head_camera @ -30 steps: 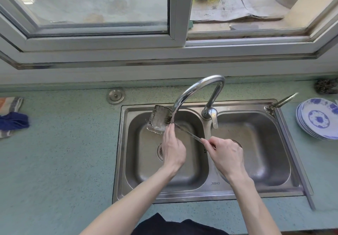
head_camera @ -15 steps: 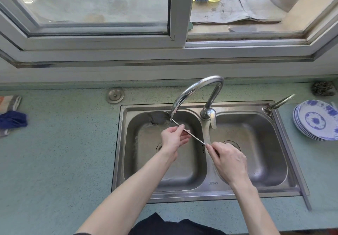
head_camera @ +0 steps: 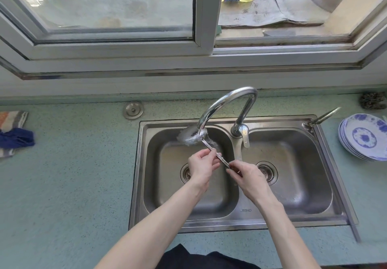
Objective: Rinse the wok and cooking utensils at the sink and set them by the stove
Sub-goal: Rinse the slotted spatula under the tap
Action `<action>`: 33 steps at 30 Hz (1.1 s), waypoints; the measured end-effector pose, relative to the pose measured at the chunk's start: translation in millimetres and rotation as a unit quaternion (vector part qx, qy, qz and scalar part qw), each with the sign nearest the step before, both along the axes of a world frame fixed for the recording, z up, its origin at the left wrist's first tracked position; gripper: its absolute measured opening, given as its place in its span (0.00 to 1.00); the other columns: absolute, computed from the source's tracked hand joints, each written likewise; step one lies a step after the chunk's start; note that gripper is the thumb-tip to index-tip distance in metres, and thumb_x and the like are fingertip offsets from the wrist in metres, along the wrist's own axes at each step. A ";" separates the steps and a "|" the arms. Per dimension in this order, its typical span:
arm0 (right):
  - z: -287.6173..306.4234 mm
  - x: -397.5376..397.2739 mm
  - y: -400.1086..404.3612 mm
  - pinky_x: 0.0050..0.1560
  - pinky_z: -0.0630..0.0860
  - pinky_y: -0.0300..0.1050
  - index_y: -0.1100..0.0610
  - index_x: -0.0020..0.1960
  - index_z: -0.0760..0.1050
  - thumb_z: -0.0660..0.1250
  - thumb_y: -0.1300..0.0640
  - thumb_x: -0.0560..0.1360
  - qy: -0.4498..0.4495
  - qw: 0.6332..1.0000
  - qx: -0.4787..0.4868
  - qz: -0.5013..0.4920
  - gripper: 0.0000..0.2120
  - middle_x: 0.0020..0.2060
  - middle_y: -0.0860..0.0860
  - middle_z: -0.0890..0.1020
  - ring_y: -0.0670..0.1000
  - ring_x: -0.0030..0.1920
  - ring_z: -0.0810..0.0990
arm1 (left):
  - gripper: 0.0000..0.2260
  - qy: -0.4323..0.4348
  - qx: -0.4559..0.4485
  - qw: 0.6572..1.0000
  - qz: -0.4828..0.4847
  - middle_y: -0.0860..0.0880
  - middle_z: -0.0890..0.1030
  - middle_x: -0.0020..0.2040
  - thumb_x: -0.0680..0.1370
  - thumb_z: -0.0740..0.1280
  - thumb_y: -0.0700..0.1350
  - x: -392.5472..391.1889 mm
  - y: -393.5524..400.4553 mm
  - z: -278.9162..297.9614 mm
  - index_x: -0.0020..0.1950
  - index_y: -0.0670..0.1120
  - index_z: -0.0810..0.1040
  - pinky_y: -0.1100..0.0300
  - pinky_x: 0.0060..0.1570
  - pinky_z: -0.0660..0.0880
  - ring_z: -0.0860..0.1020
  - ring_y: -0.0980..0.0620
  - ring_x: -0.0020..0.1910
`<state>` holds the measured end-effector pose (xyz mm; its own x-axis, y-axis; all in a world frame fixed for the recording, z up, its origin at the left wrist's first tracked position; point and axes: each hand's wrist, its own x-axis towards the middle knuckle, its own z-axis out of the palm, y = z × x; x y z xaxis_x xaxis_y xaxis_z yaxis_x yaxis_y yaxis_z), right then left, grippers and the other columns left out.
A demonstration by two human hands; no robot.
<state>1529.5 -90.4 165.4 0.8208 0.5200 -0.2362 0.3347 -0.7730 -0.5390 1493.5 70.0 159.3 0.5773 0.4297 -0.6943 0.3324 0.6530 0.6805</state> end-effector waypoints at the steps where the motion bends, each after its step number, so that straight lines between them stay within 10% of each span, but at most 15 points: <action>1: -2.4 0.9 -0.1 0.44 0.80 0.50 0.50 0.53 0.82 0.72 0.52 0.80 0.002 0.999 0.033 -0.003 0.04 0.43 0.47 0.86 0.52 0.42 0.83 | 0.07 -0.012 -0.009 1.000 0.005 0.38 0.87 0.49 0.80 0.71 0.38 0.6 1.4 2.4 0.55 0.36 0.81 0.61 0.43 0.83 0.86 0.50 0.42; 6: -6.0 -1.4 -17.4 0.42 0.80 0.50 0.57 0.49 0.83 0.72 0.58 0.80 -0.026 0.995 0.093 0.016 0.03 0.36 0.46 0.84 0.48 0.37 0.82 | 0.09 -0.049 -0.061 0.992 0.103 0.38 0.86 0.53 0.77 0.75 0.38 15.1 30.7 11.8 0.54 0.37 0.79 0.53 0.53 0.83 0.85 0.44 0.52; 11: -10.0 -1.1 -33.7 0.43 0.81 0.52 0.56 0.54 0.84 0.73 0.58 0.80 -0.028 0.993 0.109 0.018 0.04 0.40 0.46 0.85 0.47 0.39 0.84 | 0.12 -0.028 -0.160 0.970 0.183 0.39 0.84 0.53 0.78 0.73 0.36 25.4 60.8 13.2 0.60 0.36 0.79 0.59 0.34 0.83 0.86 0.49 0.40; 21: 8.2 9.4 -11.0 0.42 0.76 0.49 0.45 0.36 0.82 0.65 0.33 0.79 0.032 0.989 0.070 -0.129 0.21 0.29 0.41 0.81 0.45 0.36 0.79 | 0.16 -0.011 -0.190 0.955 0.228 0.43 0.84 0.48 0.85 0.64 0.47 23.8 63.4 5.9 0.67 0.37 0.75 0.62 0.26 0.79 0.85 0.53 0.32; 24: 9.2 15.2 -9.3 0.39 0.73 0.49 0.48 0.33 0.81 0.65 0.33 0.79 0.045 0.987 0.067 -0.136 0.24 0.25 0.42 0.77 0.46 0.30 0.75 | 0.17 -0.024 -0.206 0.959 0.194 0.40 0.83 0.60 0.87 0.59 0.46 24.4 70.9 7.5 0.70 0.36 0.73 0.61 0.28 0.80 0.86 0.50 0.38; 28: 17.7 15.5 -12.5 0.37 0.71 0.47 0.49 0.31 0.80 0.68 0.36 0.79 0.052 0.987 0.063 -0.141 0.24 0.22 0.42 0.73 0.44 0.29 0.73 | 0.16 -0.031 -0.129 0.984 0.115 0.38 0.76 0.70 0.86 0.61 0.39 25.1 76.1 0.1 0.74 0.39 0.68 0.53 0.52 0.82 0.80 0.44 0.60; 33: 33.1 7.3 -13.1 0.38 0.71 0.45 0.47 0.31 0.81 0.68 0.36 0.79 0.050 0.989 0.052 -0.131 0.22 0.23 0.38 0.75 0.42 0.33 0.76 | 0.24 0.020 0.198 0.972 -0.128 0.47 0.67 0.79 0.85 0.58 0.51 19.3 75.5 -6.4 0.80 0.47 0.65 0.49 0.80 0.59 0.65 0.49 0.78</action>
<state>1536.7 -103.5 198.5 0.9056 0.3194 -0.2791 0.0720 -0.7643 -0.6409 1512.8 145.5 152.9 0.6766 0.5136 -0.5277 0.4800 0.2358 0.8450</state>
